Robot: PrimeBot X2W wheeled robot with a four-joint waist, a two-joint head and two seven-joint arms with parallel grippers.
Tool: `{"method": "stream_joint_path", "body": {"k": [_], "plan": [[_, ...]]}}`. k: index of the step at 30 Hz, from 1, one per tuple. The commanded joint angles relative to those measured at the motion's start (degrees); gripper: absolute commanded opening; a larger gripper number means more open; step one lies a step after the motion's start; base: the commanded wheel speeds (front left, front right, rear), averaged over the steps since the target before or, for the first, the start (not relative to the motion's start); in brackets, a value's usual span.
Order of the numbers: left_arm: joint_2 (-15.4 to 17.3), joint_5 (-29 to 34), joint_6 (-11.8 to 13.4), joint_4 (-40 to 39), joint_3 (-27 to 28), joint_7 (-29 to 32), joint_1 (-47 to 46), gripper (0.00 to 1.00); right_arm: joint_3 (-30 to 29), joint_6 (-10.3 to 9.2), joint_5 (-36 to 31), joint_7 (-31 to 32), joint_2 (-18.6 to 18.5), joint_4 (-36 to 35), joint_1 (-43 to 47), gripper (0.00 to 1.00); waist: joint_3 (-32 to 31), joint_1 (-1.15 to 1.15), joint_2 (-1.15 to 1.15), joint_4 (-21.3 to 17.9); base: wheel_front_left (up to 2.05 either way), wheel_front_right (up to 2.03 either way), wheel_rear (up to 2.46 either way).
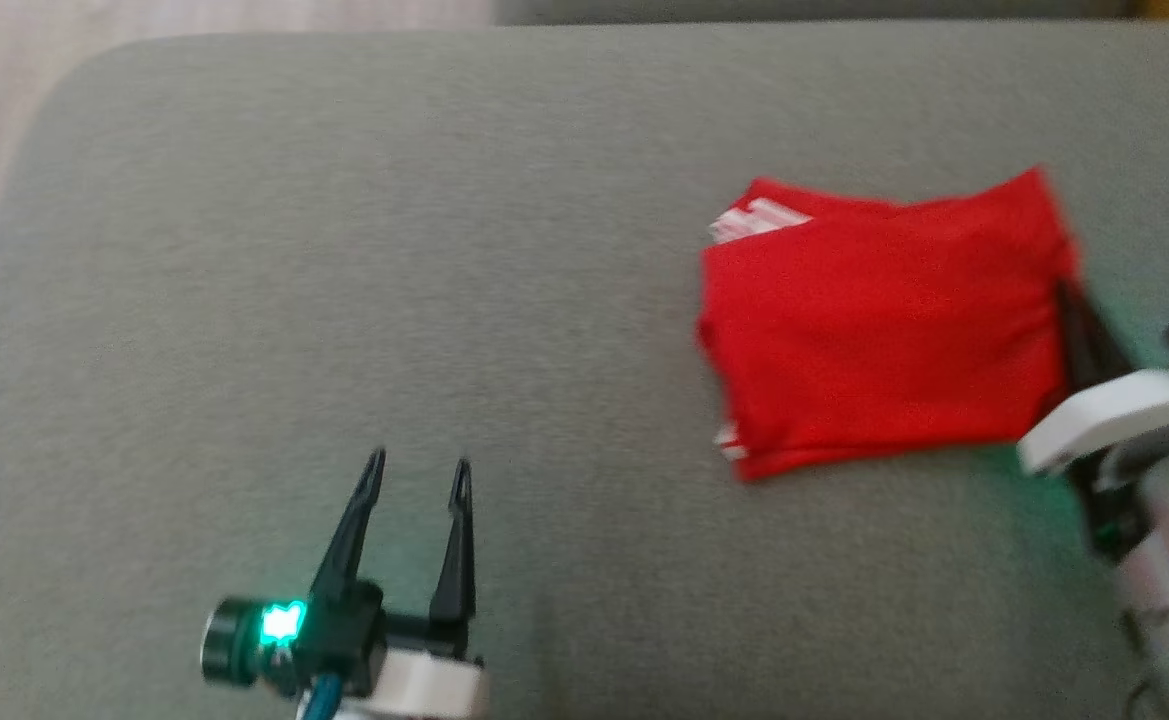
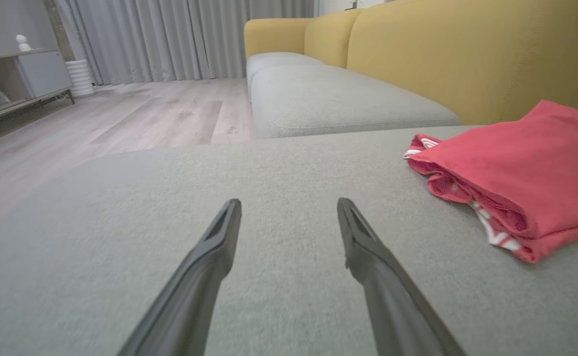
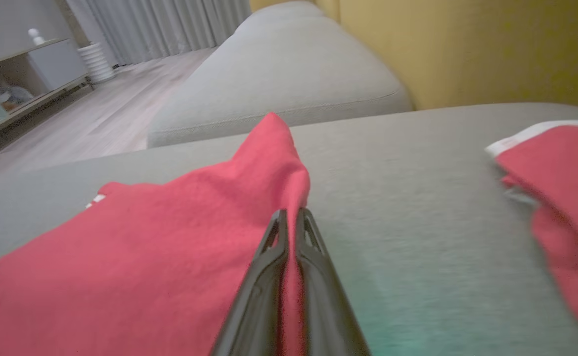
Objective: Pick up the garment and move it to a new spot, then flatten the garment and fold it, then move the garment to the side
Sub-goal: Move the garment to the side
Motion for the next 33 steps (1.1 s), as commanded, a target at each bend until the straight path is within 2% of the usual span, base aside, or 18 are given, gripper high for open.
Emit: {"method": "stream_joint_path", "body": {"k": [1, 8, 15, 19, 20, 21, 24, 26, 29, 33], "plan": [[-0.29, 0.67, -0.21, -2.00, 2.23, -0.55, -3.10, 1.00, -0.28, 0.37, -0.49, -0.37, -2.32, -2.18, -2.61, 0.00, 2.37, 0.00, 0.00, -3.10, 0.00, 0.00, 0.00], [-0.29, 1.13, -0.95, -1.83, 2.22, -0.55, -7.36, 1.00, -4.75, 0.37, -2.27, -0.37, -12.23, -4.04, -4.34, 0.00, 6.83, 0.00, 0.00, -6.54, 0.00, 0.00, 0.00], [-0.29, 0.90, -1.25, -1.55, 1.23, -0.55, -11.65, 1.00, -10.97, 0.37, -3.96, -0.37, -22.01, -5.76, -5.77, 0.00, 12.29, 0.00, 0.00, -8.28, 0.00, 0.00, 0.00], [-0.29, 0.70, -1.12, -1.20, 0.72, -0.55, -13.40, 1.00, -14.62, 0.37, -5.03, -0.37, -24.99, -6.16, -6.27, 0.00, 13.53, 0.00, 0.00, -8.34, 0.00, 0.00, 0.00], [-0.29, 0.57, -1.13, -1.00, 0.58, -0.55, -13.85, 1.00, -15.80, 0.37, -5.52, -0.37, -25.56, -6.02, -6.26, 0.65, 13.60, 0.00, 0.00, -8.27, 0.00, 0.00, 0.00], [-0.29, 0.43, -1.17, -0.75, 0.45, -0.55, -14.22, 1.00, -16.93, 0.37, -5.97, -0.37, -25.86, -5.76, -6.17, 1.00, 13.43, 0.00, 0.00, -8.16, 0.00, 0.00, 0.00], [-0.29, -0.51, -1.46, 0.17, 0.23, -0.55, -14.42, 1.00, -20.50, 0.37, -8.21, -0.37, -25.52, -5.39, -5.72, 1.00, 11.01, 0.00, 0.00, -7.58, 0.00, 0.00, 0.00], [-0.29, -1.28, -1.31, 0.82, 0.42, -0.55, -13.83, 1.00, -21.98, 0.37, -10.31, -0.37, -23.44, -5.75, -4.59, 1.00, 8.42, 0.00, 0.00, -7.23, 0.00, 0.00, 0.00], [-0.29, -3.06, -0.13, 2.03, 0.82, -0.55, -12.09, 1.00, -21.57, 0.37, -13.13, -0.37, -18.36, -7.01, -1.49, 1.00, 3.28, 0.00, 0.00, -6.61, 0.00, 0.00, 0.00], [-0.29, -5.34, 0.04, 5.27, 0.72, -0.55, -8.59, 1.00, -19.75, 0.37, -13.86, -0.37, -10.16, -10.71, 5.24, 1.00, -4.08, 0.00, 0.00, -5.24, 0.00, 0.00, 0.00]]}}
